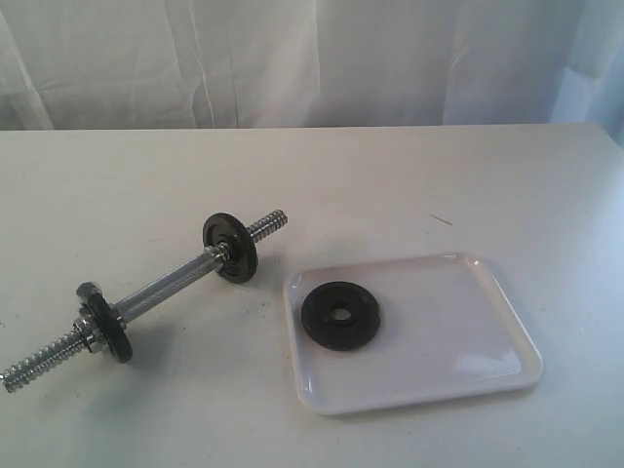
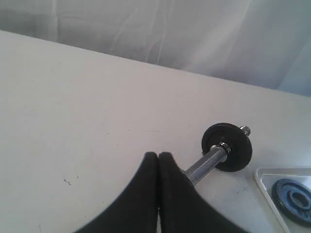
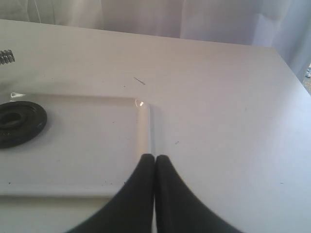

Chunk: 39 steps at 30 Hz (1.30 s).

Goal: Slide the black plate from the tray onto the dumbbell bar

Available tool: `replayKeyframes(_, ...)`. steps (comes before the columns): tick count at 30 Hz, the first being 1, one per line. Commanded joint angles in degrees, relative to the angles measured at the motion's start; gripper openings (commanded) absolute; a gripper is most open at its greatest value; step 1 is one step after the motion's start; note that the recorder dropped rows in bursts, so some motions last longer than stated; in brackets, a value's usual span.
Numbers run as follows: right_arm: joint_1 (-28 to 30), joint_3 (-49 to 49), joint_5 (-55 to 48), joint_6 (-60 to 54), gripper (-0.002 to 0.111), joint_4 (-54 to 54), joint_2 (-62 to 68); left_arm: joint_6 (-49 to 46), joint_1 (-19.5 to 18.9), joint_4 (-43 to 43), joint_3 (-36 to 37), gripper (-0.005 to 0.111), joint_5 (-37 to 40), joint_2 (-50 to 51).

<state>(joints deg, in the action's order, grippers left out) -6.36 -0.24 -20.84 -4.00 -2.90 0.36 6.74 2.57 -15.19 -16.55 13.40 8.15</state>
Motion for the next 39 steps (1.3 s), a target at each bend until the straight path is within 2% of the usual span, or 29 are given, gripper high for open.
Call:
replayKeyframes(1,0.2,0.2,0.9,0.0,0.000,-0.1,-0.4,-10.4,-0.2,-0.2,-14.0,0.000,9.9,14.0)
replayKeyframes(6,0.2,0.2,0.9,0.0,0.000,-0.1,-0.4,-20.8,-0.2,-0.3,-29.9,0.000,18.5,33.2)
replayKeyframes(11,0.2,0.2,0.9,0.0,0.000,-0.1,-0.4,-25.7,-0.1,-0.8,-42.7,0.000,25.7,50.6)
replayKeyframes(16,0.2,0.2,0.9,0.0,0.000,-0.1,-0.4,-30.1,0.4,-3.7,-49.4,0.000,29.3,62.5)
replayKeyframes(22,0.2,0.2,0.9,0.0,0.000,-0.1,-0.4,-33.0,4.9,-4.3,-54.8,0.002,34.3,72.9)
replayKeyframes(25,0.2,0.2,0.9,0.0,0.000,-0.1,-0.4,-33.8,6.9,-4.5,-57.1,0.017,35.3,76.7)
replayKeyframes(30,0.2,0.2,0.9,0.0,0.000,-0.1,-0.4,-33.8,9.1,-4.9,-61.3,0.064,36.2,82.1)
replayKeyframes(31,0.2,0.2,0.9,0.0,0.000,-0.1,-0.4,-33.8,9.6,-4.9,-61.8,0.071,36.2,83.2)
replayKeyframes(39,0.2,0.2,0.9,0.0,0.000,-0.1,-0.4,-37.1,12.6,-4.5,-62.9,0.089,34.4,91.8)
